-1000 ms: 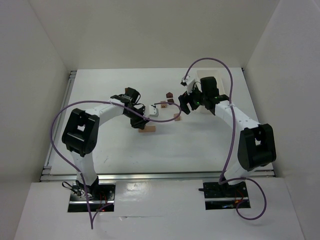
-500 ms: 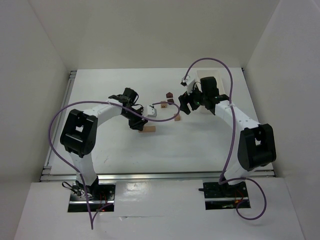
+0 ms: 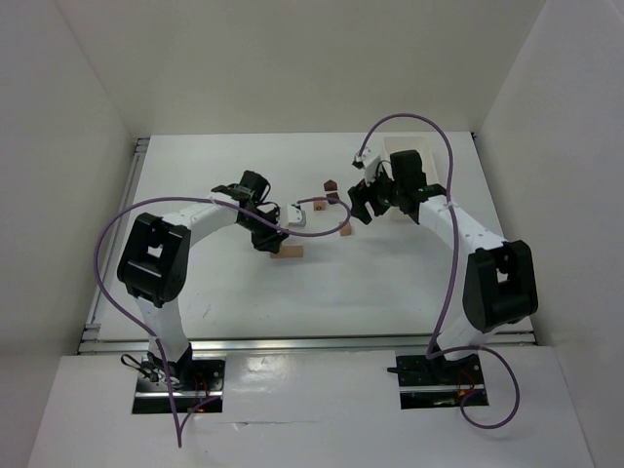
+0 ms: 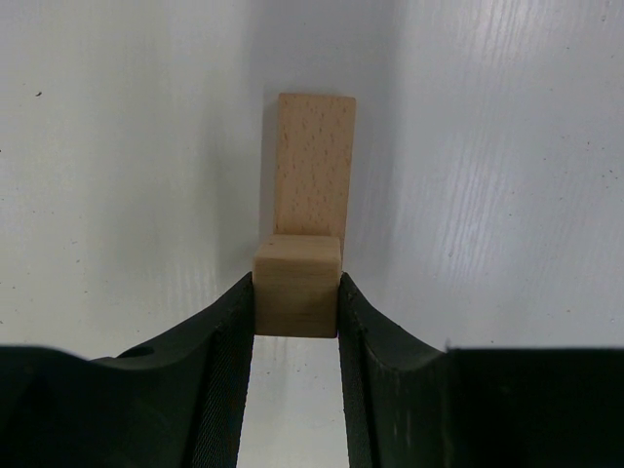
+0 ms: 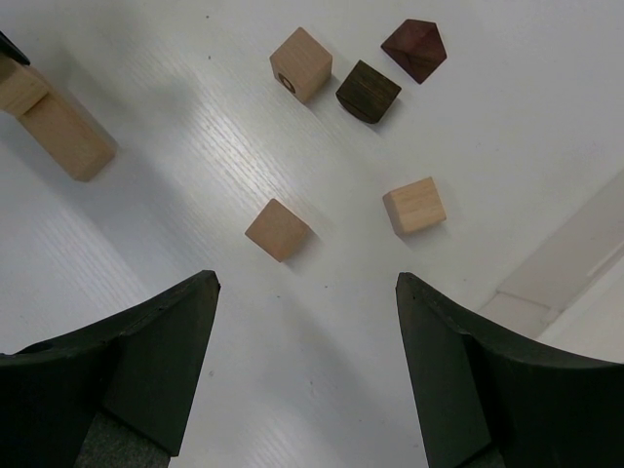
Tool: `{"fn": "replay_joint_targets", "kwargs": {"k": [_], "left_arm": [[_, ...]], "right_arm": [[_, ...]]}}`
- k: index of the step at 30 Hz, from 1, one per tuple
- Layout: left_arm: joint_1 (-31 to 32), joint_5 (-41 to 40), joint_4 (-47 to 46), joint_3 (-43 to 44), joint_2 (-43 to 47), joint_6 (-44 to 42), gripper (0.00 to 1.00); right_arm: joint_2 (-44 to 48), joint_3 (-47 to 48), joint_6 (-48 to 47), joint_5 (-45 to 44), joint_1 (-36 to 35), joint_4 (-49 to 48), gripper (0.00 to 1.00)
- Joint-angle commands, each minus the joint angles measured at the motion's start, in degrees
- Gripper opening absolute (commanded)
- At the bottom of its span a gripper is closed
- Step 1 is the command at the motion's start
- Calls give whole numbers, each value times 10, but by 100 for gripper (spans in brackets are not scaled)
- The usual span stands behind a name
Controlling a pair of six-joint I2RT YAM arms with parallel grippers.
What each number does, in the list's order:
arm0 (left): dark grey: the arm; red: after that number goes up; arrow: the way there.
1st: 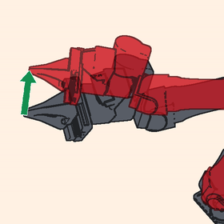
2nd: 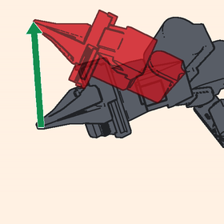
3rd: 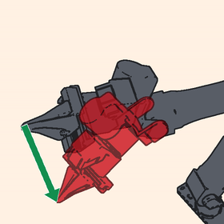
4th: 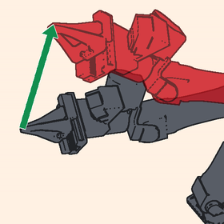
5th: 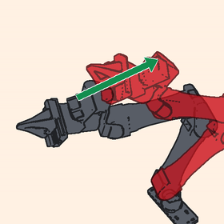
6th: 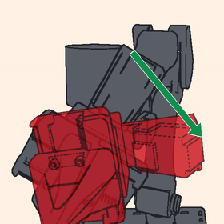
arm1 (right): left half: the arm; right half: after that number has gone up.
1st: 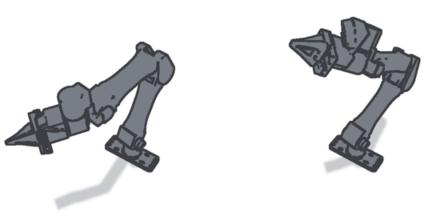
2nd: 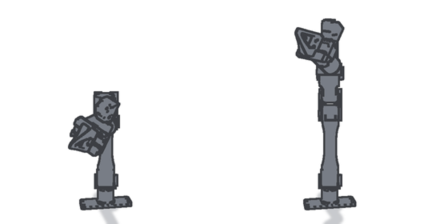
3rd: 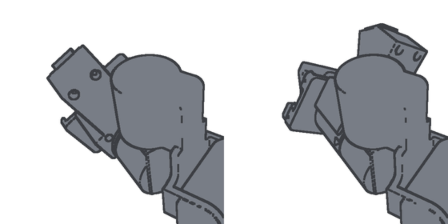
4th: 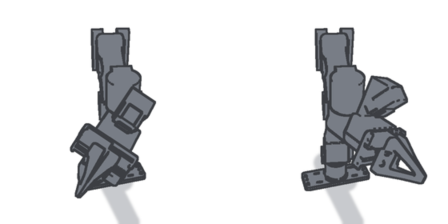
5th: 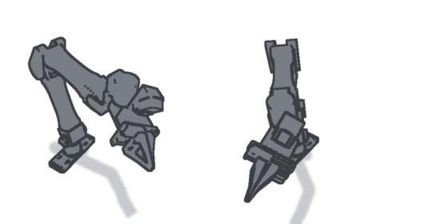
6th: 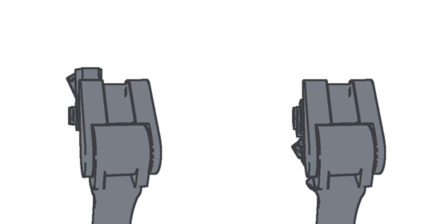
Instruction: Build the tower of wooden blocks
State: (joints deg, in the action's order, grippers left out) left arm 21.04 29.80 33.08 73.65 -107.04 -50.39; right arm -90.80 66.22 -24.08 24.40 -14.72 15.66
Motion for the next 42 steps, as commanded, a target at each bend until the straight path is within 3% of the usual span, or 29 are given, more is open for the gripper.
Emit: {"fn": "replay_joint_targets", "kwargs": {"k": [1, 21, 25, 30, 31, 36, 42], "left_arm": [[-2, 10, -7, -1, 7, 13, 15], [19, -14, -13, -6, -4, 3, 17], [19, -14, 1, -6, -4, -8, 35], [19, -9, 7, -6, -4, -15, 42], [19, -9, 7, -6, -4, -16, 48], [19, -14, 7, -11, -4, -16, 51], [19, -7, 13, -11, 3, -16, 72]], "right_arm": [[-7, 23, -5, 3, 3, 7, 81], [-12, 34, -11, 3, 3, 23, 81], [-12, 34, -11, 3, 3, 28, 81], [-12, 34, -11, 3, 3, 28, 81], [-12, 34, -11, 3, 3, 28, 81], [-12, 39, -16, -2, 3, 33, 81], [-12, 39, -16, -2, 3, 33, 81]]}}
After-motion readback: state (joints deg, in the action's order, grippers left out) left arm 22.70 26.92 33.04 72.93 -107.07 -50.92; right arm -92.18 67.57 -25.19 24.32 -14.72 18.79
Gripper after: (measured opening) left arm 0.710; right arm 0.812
